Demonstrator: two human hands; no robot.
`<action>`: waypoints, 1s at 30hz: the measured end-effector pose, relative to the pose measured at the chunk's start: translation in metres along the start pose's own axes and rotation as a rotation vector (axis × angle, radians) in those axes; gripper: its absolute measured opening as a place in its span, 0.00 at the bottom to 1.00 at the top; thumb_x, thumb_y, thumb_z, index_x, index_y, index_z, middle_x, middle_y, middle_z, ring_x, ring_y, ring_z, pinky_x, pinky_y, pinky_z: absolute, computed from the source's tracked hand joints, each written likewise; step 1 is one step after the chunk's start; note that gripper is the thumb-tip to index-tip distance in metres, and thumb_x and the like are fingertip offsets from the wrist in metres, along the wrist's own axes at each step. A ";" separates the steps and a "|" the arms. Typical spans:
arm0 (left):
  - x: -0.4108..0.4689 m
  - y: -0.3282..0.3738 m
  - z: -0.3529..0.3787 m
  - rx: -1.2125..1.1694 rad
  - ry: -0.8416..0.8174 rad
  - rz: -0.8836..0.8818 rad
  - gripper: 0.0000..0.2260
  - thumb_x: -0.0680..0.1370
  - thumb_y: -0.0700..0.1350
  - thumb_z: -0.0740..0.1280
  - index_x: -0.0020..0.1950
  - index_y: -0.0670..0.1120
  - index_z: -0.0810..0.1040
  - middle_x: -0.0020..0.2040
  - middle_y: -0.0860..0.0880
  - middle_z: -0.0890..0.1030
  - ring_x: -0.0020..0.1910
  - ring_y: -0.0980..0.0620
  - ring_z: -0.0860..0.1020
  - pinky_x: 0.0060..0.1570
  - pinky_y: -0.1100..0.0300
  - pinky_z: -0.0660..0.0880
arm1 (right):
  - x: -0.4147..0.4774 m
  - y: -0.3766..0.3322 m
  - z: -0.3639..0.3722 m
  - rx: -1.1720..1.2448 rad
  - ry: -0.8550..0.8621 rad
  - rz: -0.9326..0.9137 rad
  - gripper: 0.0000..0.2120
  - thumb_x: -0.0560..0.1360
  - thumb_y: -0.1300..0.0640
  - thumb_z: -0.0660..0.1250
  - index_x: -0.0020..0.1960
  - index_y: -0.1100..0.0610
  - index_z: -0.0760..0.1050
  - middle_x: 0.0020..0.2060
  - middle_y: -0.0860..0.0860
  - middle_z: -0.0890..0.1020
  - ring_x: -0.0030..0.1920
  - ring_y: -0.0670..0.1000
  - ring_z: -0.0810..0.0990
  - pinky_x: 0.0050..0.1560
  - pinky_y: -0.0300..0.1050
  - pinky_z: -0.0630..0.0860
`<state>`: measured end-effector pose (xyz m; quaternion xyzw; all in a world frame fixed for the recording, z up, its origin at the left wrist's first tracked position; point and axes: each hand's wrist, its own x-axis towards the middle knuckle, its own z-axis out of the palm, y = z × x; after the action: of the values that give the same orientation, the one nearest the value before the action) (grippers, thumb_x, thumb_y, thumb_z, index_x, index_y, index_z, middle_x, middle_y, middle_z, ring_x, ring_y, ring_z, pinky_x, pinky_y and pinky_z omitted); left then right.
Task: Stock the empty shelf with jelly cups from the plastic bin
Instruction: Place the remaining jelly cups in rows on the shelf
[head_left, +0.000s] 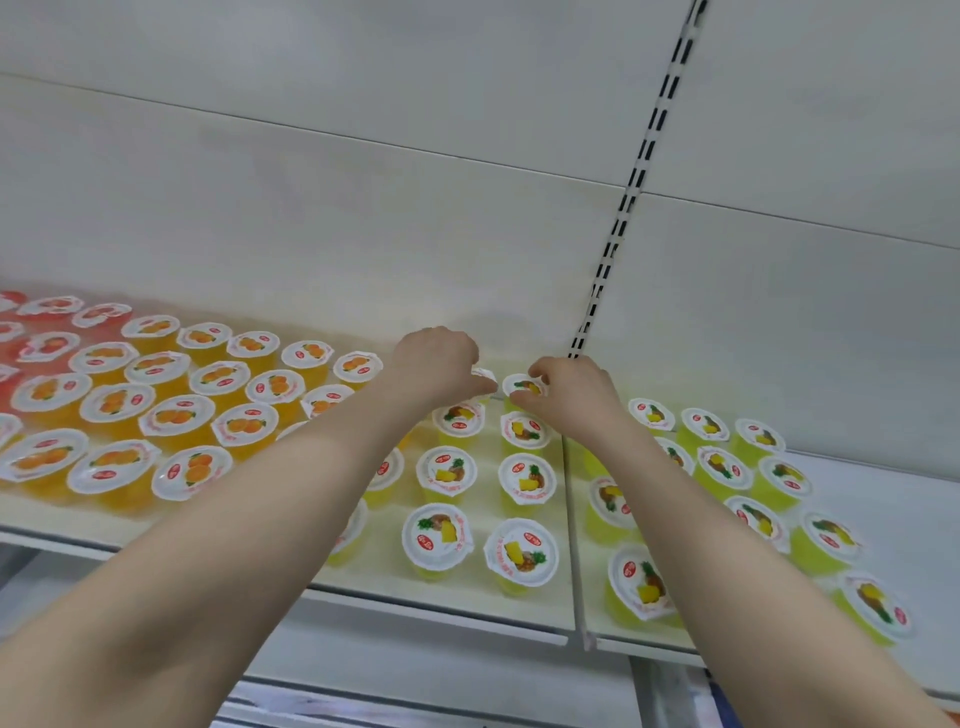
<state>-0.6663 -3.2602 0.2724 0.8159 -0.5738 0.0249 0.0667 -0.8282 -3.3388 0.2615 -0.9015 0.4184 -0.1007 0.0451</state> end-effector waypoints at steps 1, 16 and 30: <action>0.003 0.001 0.001 0.016 -0.013 -0.002 0.25 0.72 0.68 0.65 0.59 0.51 0.79 0.51 0.51 0.82 0.52 0.48 0.78 0.47 0.56 0.75 | 0.001 0.000 0.000 0.003 -0.008 0.007 0.21 0.76 0.42 0.64 0.63 0.53 0.76 0.56 0.52 0.81 0.60 0.57 0.73 0.58 0.51 0.70; 0.003 -0.021 -0.002 -0.121 -0.014 0.106 0.21 0.77 0.59 0.64 0.68 0.53 0.75 0.64 0.50 0.78 0.62 0.47 0.75 0.58 0.54 0.71 | -0.005 -0.009 -0.002 0.011 0.006 0.092 0.21 0.75 0.42 0.64 0.63 0.52 0.76 0.57 0.53 0.81 0.60 0.57 0.75 0.57 0.50 0.72; -0.031 -0.132 -0.015 -0.084 -0.071 0.086 0.17 0.79 0.53 0.65 0.68 0.53 0.75 0.66 0.51 0.77 0.62 0.48 0.75 0.59 0.54 0.72 | 0.014 -0.104 0.014 0.026 0.011 -0.079 0.21 0.76 0.42 0.67 0.64 0.52 0.76 0.57 0.51 0.82 0.61 0.55 0.73 0.59 0.52 0.72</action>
<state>-0.5521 -3.1857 0.2733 0.7874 -0.6108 -0.0255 0.0794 -0.7390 -3.2821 0.2673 -0.9162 0.3812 -0.1129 0.0507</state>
